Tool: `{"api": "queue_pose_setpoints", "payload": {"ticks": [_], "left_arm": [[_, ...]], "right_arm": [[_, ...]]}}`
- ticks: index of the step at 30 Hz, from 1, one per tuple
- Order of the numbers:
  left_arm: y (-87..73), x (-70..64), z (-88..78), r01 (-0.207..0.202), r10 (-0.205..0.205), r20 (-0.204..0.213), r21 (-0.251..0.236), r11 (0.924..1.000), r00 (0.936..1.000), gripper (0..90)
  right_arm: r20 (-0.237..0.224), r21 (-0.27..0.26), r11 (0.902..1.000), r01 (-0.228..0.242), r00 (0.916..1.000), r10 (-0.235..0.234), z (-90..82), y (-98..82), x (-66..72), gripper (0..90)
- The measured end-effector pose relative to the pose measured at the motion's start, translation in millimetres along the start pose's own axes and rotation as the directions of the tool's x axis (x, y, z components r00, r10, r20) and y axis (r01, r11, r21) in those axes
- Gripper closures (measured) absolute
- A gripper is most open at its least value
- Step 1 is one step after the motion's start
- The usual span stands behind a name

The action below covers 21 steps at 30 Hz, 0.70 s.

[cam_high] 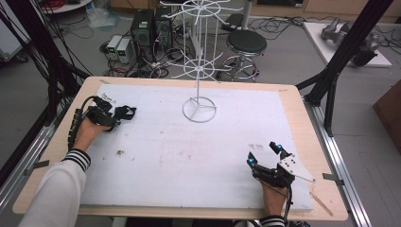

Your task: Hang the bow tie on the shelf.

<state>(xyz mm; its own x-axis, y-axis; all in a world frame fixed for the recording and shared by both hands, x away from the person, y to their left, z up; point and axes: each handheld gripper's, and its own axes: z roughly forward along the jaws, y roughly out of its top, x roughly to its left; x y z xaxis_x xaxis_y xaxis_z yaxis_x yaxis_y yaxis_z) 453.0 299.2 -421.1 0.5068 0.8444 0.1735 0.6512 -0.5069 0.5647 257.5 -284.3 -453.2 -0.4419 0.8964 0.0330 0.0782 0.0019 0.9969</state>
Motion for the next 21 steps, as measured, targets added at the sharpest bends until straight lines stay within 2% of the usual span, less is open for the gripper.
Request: {"api": "queue_pose_setpoints", "payload": {"ticks": [1, 4, 5, 6, 11, 21], "left_arm": [[0.0, 0.1, 0.2, 0.004, -0.004, 0.002, 0.004, 1.0000, 1.0000, 58.0], [0.1, 0.3, 0.9, 0.011, -0.011, 0.004, 0.009, 0.9999, 0.9999, 66.0], [0.3, -0.3, 0.9, 0.014, -0.014, -0.003, 0.009, 0.9999, 0.9999, 66.0], [0.8, -0.8, -0.2, 0.011, -0.011, -0.017, 0.005, 0.9999, 0.9998, 70.1], [0.8, -1.4, -0.5, 0.019, -0.018, -0.017, 0.007, 0.9998, 0.9997, 71.0], [-0.4, -1.9, -10.4, 0.020, -0.021, -0.022, -0.063, 0.9978, 0.9995, 71.6]], "right_arm": [[0.000, 0.000, 1.0000, 0.000, 1.0000, 0.000, 0.0, 0.0, 0.0, 9.7], [-0.001, -0.001, 1.0000, 0.000, 1.0000, 0.000, 0.0, -0.1, -0.1, 9.8], [-0.001, -0.001, 1.0000, 0.000, 1.0000, 0.000, 0.0, -0.1, -0.1, 9.8], [-0.001, -0.002, 1.0000, -0.001, 1.0000, 0.001, -0.1, 0.0, -0.1, 9.7], [-0.001, -0.001, 1.0000, -0.005, 1.0000, 0.005, -0.3, -0.1, 0.1, 9.7], [0.001, -0.006, 1.0000, 0.001, 1.0000, -0.001, -0.7, -0.2, 0.0, 9.8]]}}
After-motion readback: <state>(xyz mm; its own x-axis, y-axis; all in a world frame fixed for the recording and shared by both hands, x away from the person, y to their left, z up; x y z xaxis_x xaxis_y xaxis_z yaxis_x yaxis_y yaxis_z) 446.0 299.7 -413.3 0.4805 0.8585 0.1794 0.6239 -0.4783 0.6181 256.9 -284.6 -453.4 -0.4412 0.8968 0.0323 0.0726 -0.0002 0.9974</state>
